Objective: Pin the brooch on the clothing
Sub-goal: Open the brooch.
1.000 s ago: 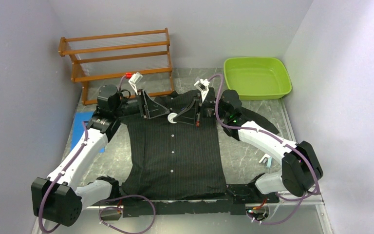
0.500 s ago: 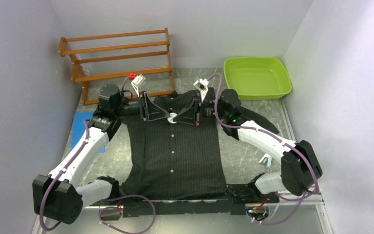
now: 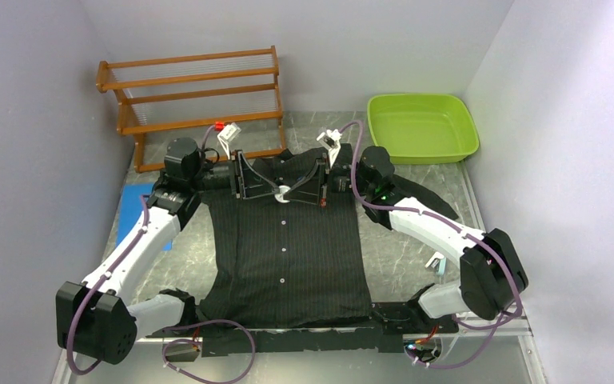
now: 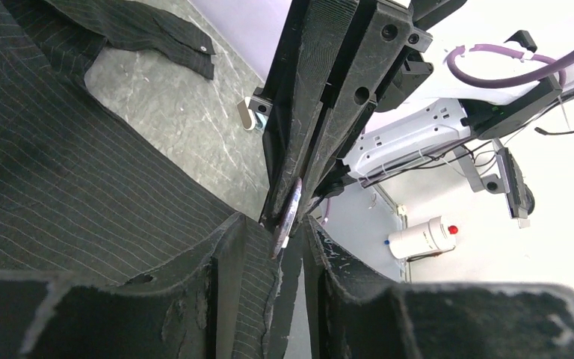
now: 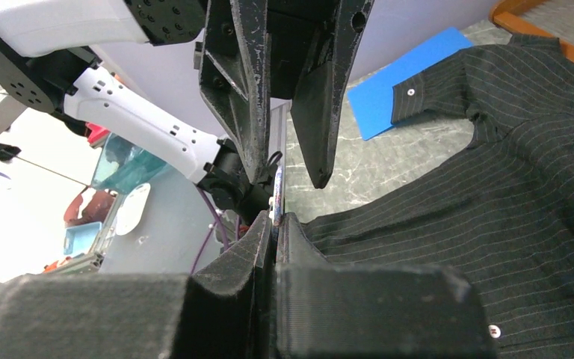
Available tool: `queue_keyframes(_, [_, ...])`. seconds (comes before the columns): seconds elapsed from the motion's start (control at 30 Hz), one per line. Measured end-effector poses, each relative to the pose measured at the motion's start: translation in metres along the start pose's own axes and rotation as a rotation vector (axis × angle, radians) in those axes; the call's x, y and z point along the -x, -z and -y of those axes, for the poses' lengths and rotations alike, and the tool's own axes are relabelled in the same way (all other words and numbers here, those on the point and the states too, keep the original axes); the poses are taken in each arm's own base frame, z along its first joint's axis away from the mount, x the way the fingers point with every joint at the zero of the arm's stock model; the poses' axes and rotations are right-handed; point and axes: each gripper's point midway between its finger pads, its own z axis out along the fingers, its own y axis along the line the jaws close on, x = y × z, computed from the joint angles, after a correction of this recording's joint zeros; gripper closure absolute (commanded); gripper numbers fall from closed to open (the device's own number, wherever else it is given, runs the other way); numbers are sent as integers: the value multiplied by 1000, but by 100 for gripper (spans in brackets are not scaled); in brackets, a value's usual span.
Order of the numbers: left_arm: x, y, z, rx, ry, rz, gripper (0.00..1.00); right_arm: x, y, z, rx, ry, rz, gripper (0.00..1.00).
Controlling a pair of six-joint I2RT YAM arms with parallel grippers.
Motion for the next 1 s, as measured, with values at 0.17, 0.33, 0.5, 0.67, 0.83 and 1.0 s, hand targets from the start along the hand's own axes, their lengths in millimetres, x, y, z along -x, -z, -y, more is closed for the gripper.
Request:
queue_keyframes(0.17, [-3, 0, -2, 0, 9, -7, 62, -3, -1, 3, -3, -14, -5, 100])
queue_keyframes(0.33, [-6, -2, -3, -3, 13, -16, 78, -4, -1, 4, -5, -18, -7, 100])
queue_keyframes(0.5, [-9, -3, -4, -4, 10, -21, 97, -5, -1, 5, -7, -26, -11, 95])
queue_keyframes(0.67, [-12, -3, -8, 13, -17, -27, 97, -7, -1, 8, -21, -30, -14, 41])
queue_keyframes(0.83, [-20, 0, -22, 79, -35, -50, 97, 8, 4, 2, -59, 36, 36, 29])
queue_keyframes(1.0, [-19, 7, -23, 122, -172, -64, 98, 26, 11, -9, -90, 106, 83, 19])
